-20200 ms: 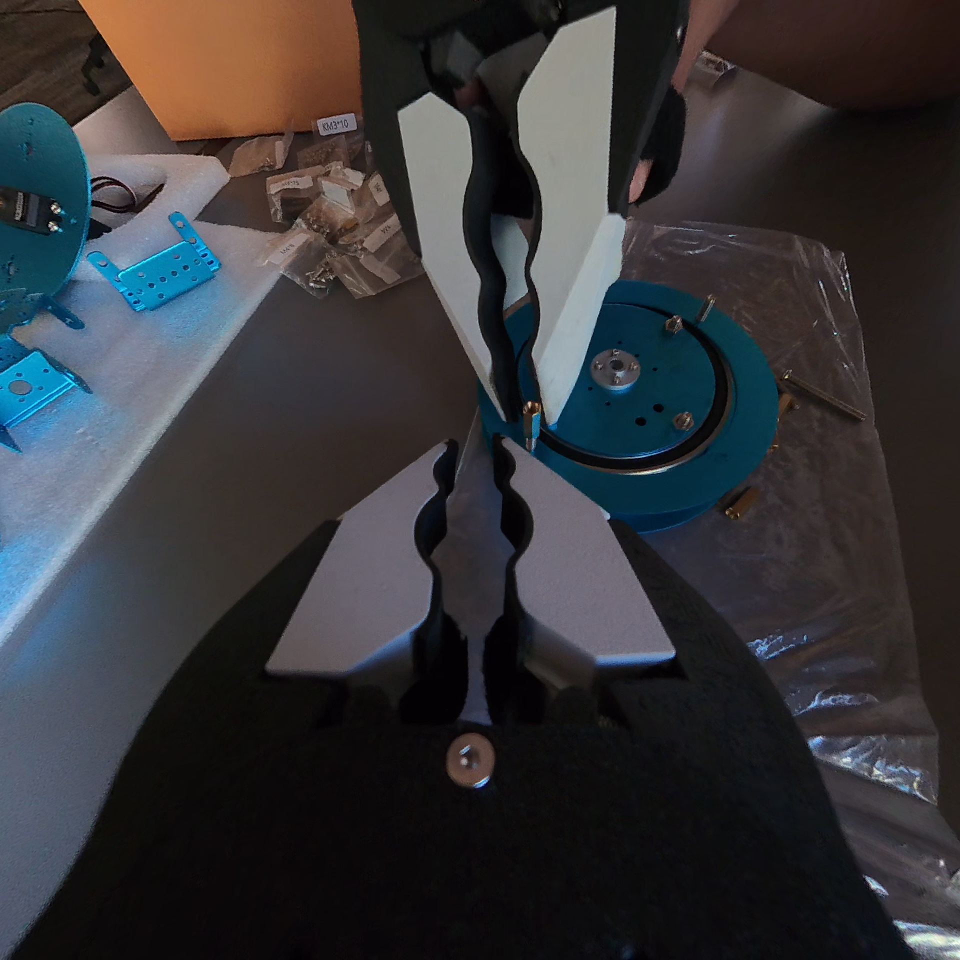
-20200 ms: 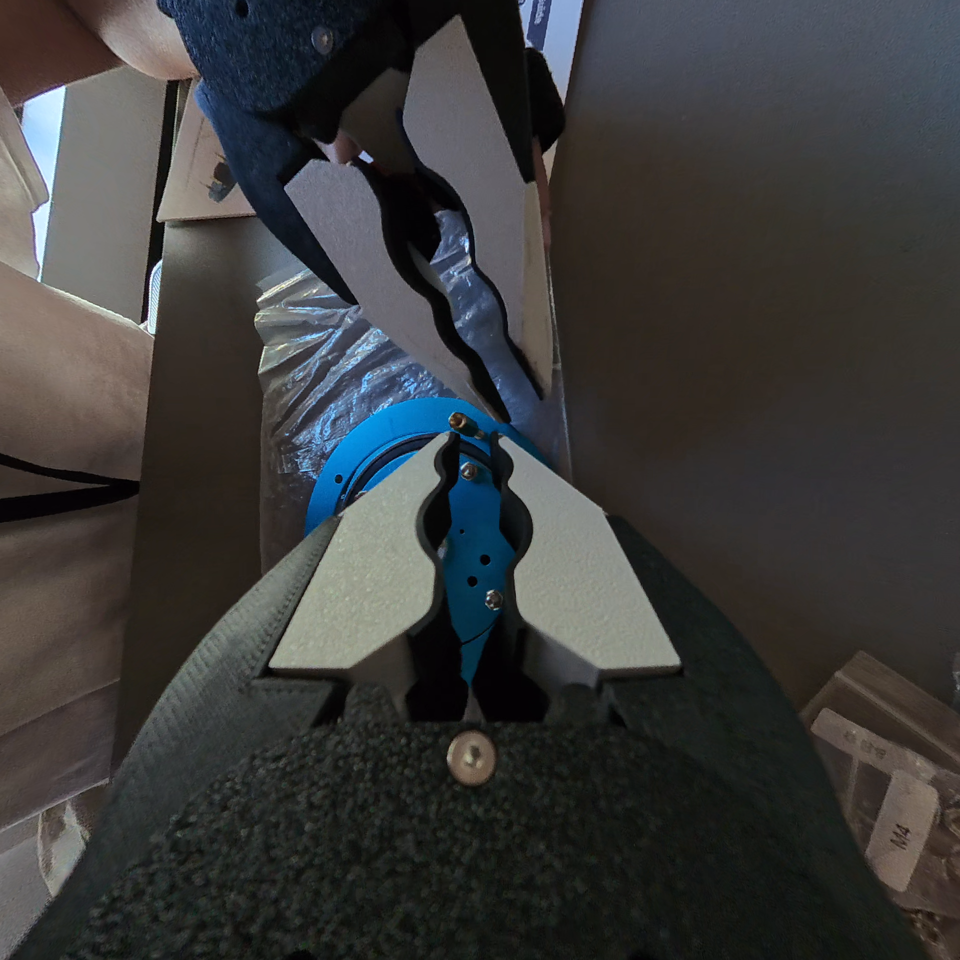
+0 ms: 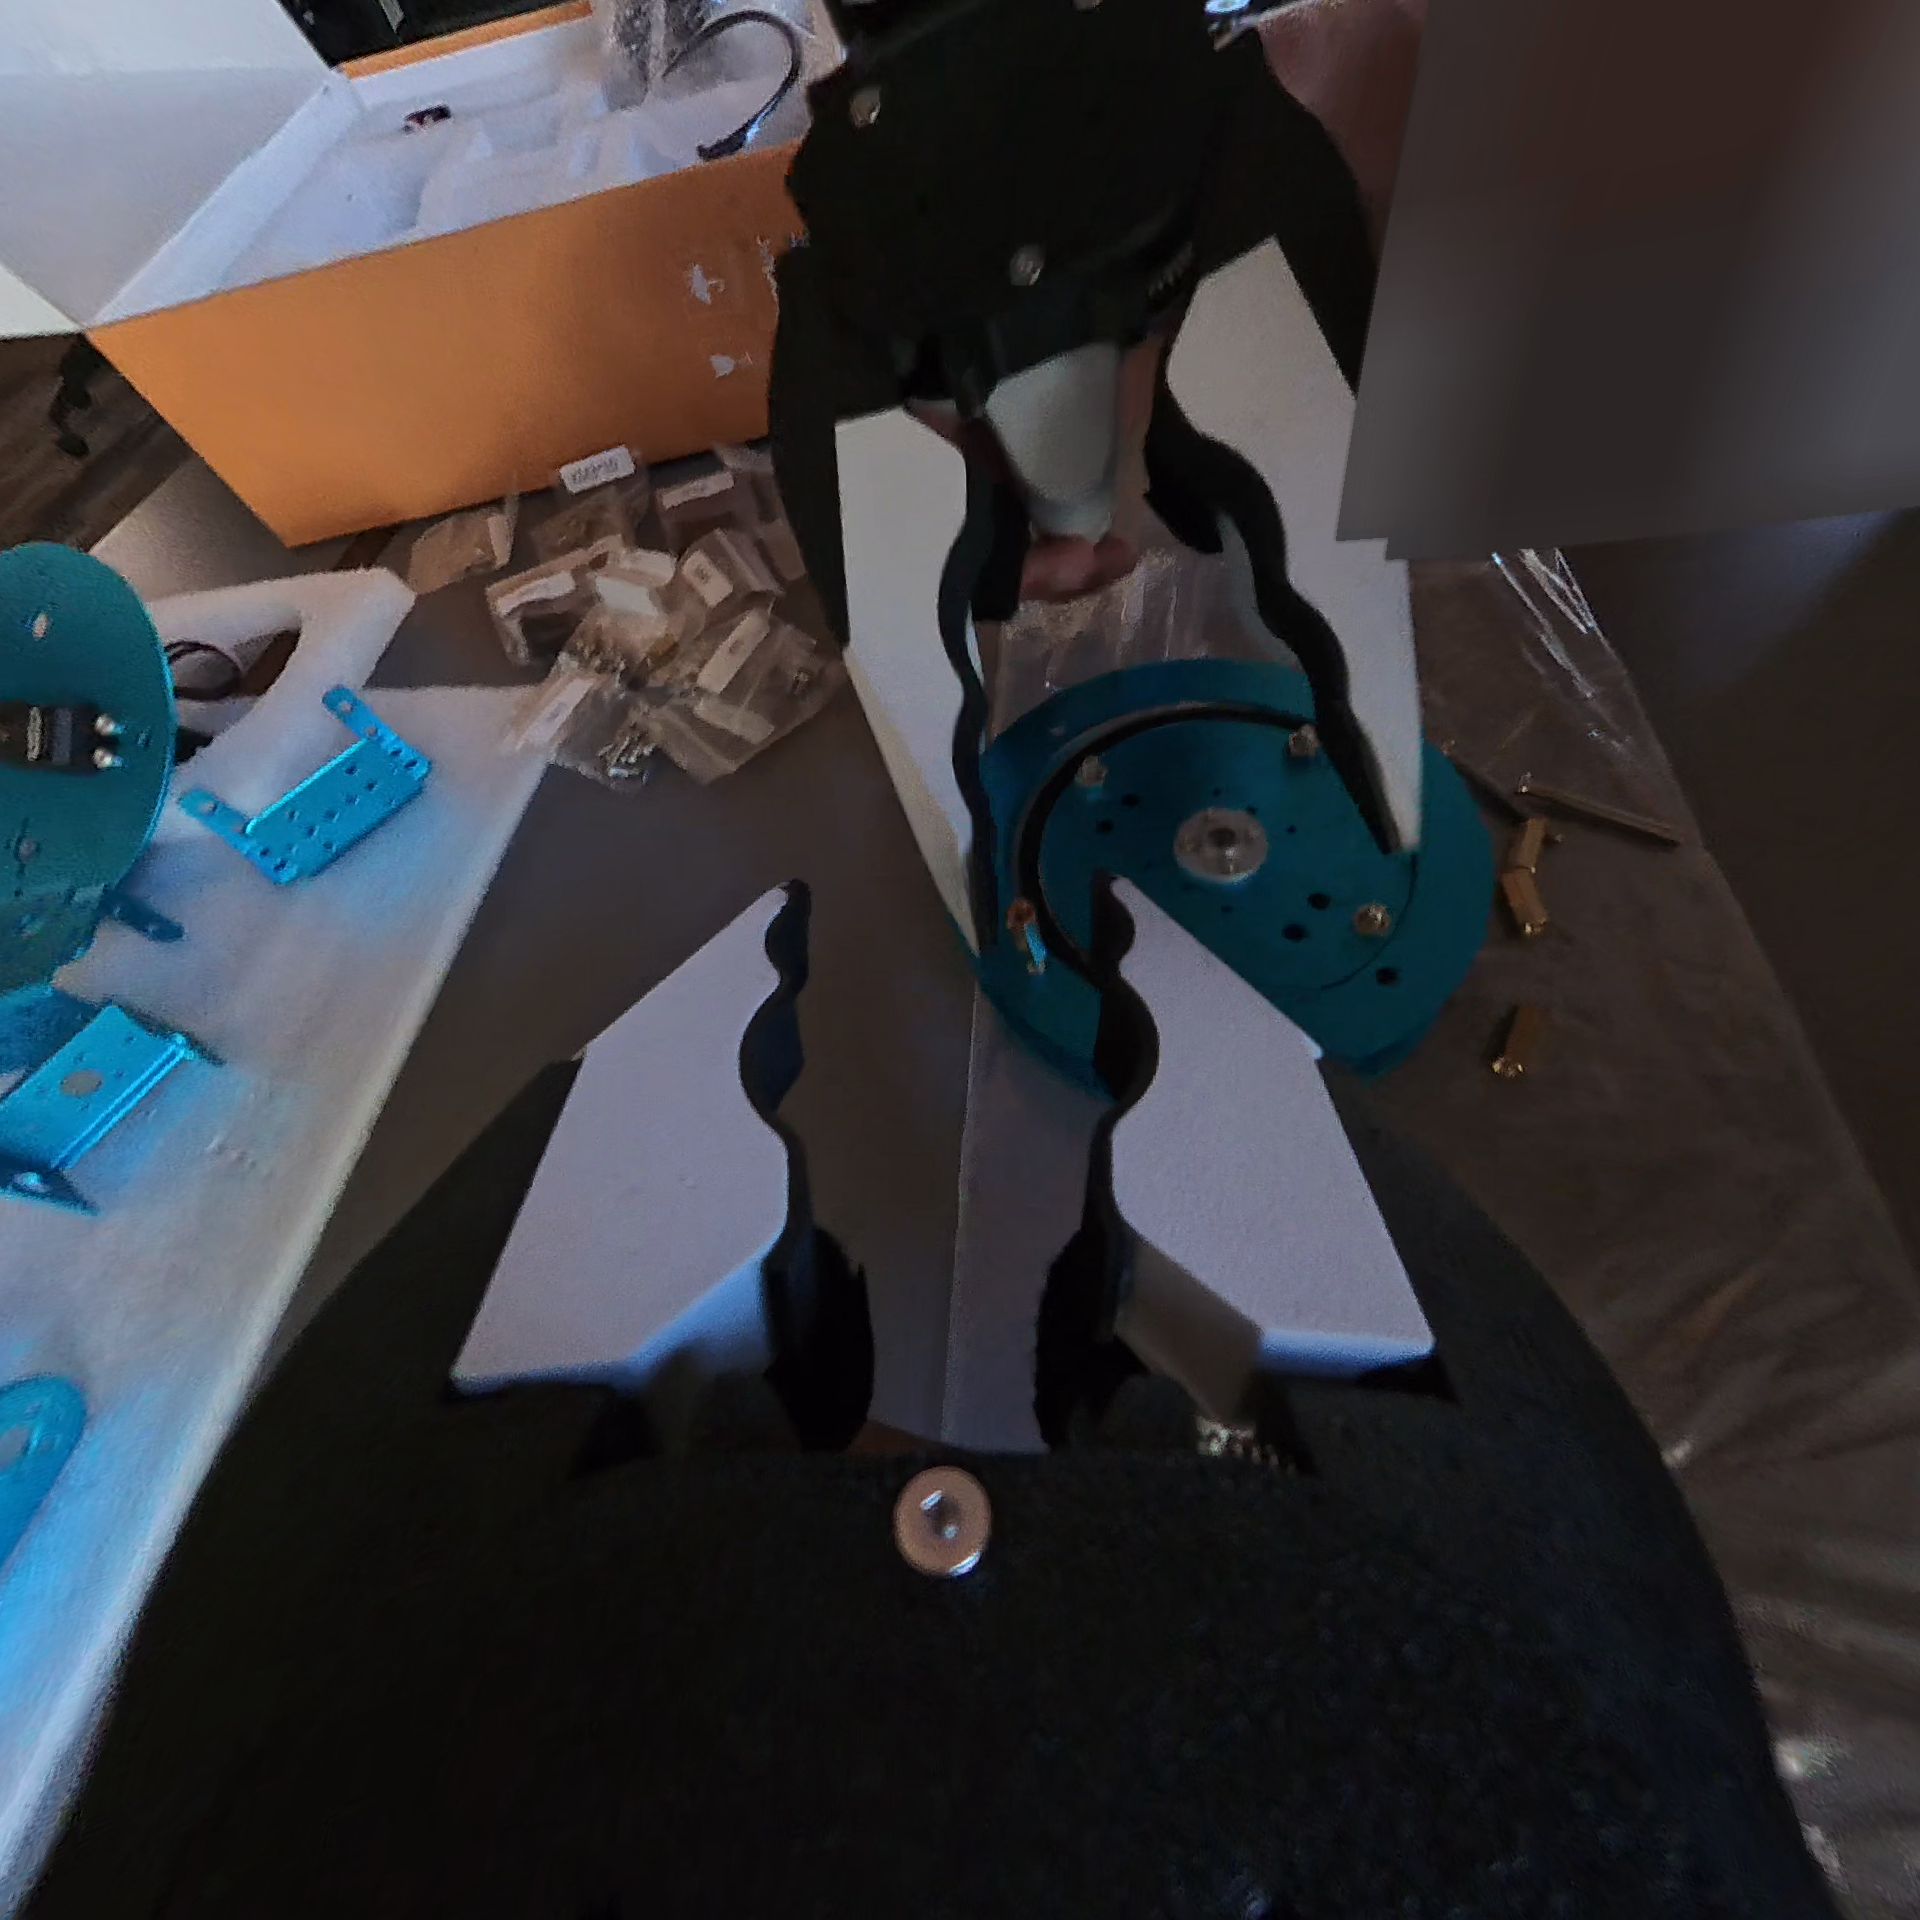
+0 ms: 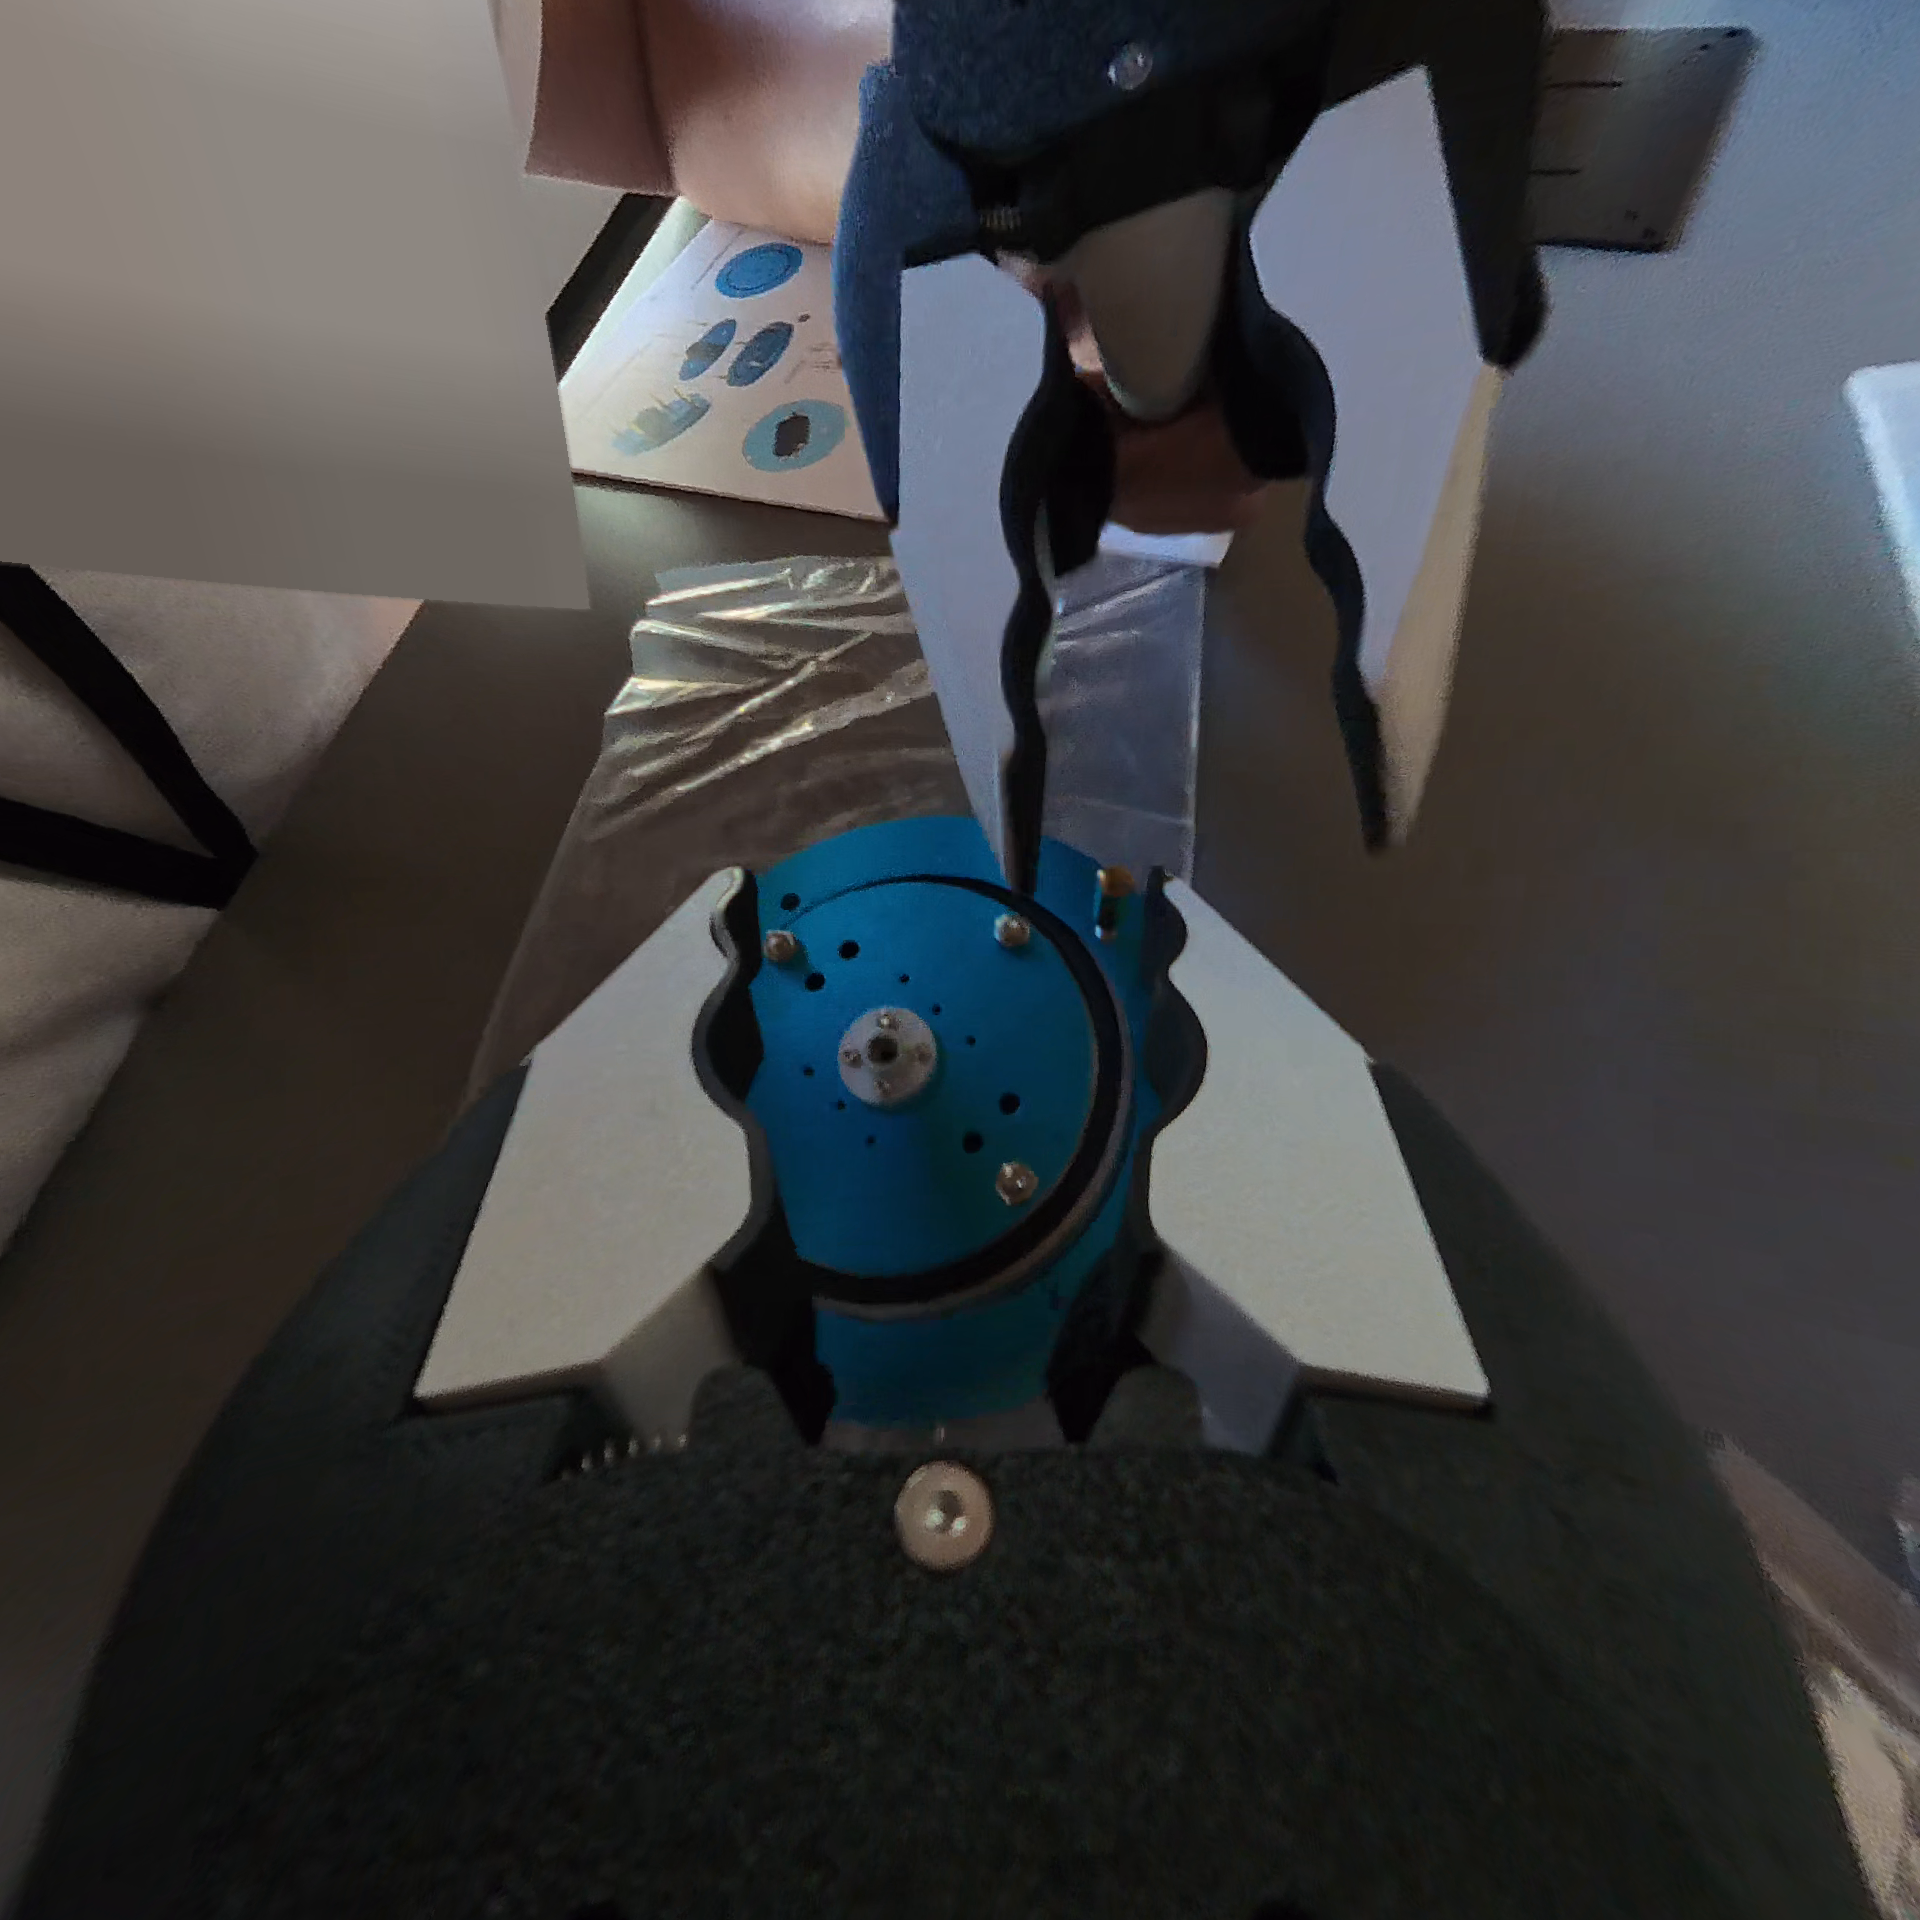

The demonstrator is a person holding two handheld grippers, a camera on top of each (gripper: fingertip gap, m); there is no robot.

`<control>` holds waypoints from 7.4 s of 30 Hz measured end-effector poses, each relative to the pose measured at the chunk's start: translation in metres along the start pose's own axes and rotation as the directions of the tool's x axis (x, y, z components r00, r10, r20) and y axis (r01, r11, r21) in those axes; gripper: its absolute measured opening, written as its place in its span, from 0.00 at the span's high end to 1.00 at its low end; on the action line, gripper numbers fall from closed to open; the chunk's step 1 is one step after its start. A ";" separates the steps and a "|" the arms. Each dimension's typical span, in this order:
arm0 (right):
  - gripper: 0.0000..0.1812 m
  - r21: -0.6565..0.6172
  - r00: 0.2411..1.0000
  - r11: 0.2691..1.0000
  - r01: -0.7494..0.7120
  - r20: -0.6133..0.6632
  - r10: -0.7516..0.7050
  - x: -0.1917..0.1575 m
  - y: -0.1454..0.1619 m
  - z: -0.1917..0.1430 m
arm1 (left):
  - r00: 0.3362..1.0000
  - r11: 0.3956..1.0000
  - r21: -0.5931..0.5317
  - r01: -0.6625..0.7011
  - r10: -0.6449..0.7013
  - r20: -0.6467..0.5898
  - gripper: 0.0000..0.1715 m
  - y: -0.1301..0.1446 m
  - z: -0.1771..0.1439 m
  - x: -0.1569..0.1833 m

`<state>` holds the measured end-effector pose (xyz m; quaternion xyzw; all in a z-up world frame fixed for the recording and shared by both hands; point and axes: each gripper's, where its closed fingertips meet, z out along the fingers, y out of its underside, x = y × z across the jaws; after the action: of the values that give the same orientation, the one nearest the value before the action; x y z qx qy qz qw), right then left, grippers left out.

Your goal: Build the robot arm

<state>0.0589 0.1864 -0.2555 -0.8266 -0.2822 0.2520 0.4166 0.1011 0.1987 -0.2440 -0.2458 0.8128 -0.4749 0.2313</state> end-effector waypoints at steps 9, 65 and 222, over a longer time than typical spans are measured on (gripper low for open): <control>0.62 -0.017 1.000 1.000 -0.008 -0.021 0.008 -0.005 0.008 -0.011 | 0.999 0.999 -0.033 0.011 -0.010 0.043 0.70 0.015 -0.010 -0.012; 0.60 -0.016 0.999 0.999 -0.038 -0.005 0.038 -0.001 0.002 -0.003 | 1.000 1.000 -0.028 0.000 -0.001 -0.025 0.69 0.010 -0.013 0.002; 0.83 -0.459 0.995 0.886 -0.069 -0.091 0.030 0.035 -0.018 -0.003 | 0.684 0.685 -0.112 0.720 -0.727 -0.049 0.84 0.035 -0.022 0.021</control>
<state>0.0813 0.2172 -0.2449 -0.9184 -0.2957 0.1545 0.2127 0.0646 0.2153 -0.2684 -0.5347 0.6783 -0.5035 -0.0219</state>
